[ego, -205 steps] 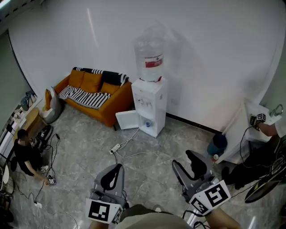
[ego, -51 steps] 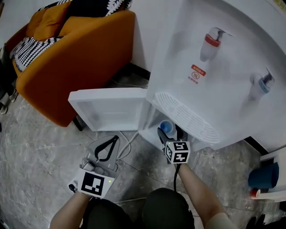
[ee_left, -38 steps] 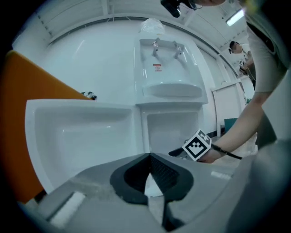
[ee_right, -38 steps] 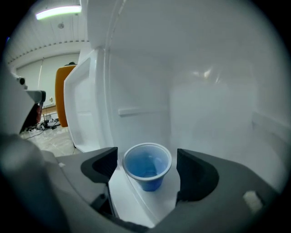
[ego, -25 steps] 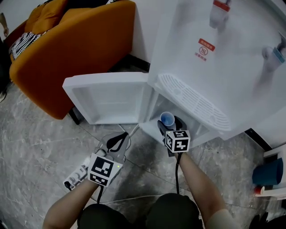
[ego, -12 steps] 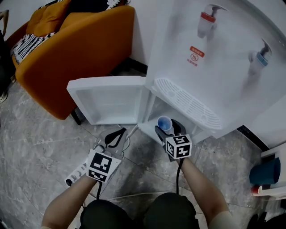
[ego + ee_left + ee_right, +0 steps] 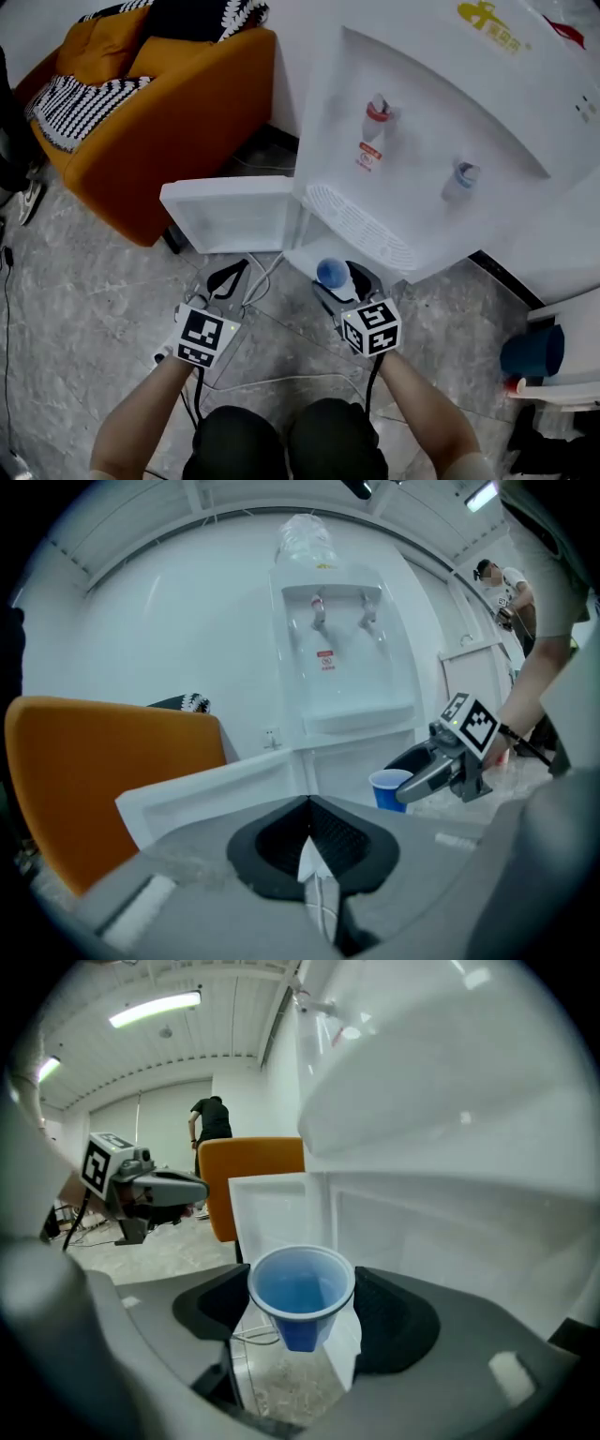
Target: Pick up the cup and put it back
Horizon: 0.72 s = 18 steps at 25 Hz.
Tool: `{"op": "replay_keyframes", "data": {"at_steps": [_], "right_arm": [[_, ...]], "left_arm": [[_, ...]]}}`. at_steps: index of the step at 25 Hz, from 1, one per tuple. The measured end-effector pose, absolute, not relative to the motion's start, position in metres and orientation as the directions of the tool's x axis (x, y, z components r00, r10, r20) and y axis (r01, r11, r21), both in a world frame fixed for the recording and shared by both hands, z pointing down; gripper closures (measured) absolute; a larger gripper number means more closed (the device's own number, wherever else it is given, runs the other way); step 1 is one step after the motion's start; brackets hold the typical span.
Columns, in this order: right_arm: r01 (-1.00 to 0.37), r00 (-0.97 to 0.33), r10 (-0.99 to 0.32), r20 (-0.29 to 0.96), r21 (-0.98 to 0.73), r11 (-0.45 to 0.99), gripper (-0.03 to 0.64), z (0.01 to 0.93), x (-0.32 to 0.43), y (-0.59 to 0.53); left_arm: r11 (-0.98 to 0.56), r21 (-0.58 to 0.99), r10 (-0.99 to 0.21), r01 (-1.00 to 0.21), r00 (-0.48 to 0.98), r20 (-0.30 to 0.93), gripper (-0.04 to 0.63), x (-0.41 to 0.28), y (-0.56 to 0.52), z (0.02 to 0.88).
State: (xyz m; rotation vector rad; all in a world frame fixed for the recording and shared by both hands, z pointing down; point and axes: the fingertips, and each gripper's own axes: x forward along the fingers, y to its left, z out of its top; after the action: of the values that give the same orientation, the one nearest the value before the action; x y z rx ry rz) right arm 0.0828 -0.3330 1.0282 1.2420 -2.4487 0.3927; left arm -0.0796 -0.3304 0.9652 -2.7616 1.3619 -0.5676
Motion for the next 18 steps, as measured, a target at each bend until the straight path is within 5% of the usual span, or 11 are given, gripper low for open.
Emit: {"op": "replay_keyframes", "data": {"at_steps": [18], "right_arm": [[-0.697, -0.654, -0.638, 0.406, 0.003, 0.717, 0.264, 0.661, 0.054, -0.267]], "left_arm": [[-0.605, -0.04, -0.753, -0.795, 0.554, 0.355, 0.594, -0.079, -0.282, 0.672]]}}
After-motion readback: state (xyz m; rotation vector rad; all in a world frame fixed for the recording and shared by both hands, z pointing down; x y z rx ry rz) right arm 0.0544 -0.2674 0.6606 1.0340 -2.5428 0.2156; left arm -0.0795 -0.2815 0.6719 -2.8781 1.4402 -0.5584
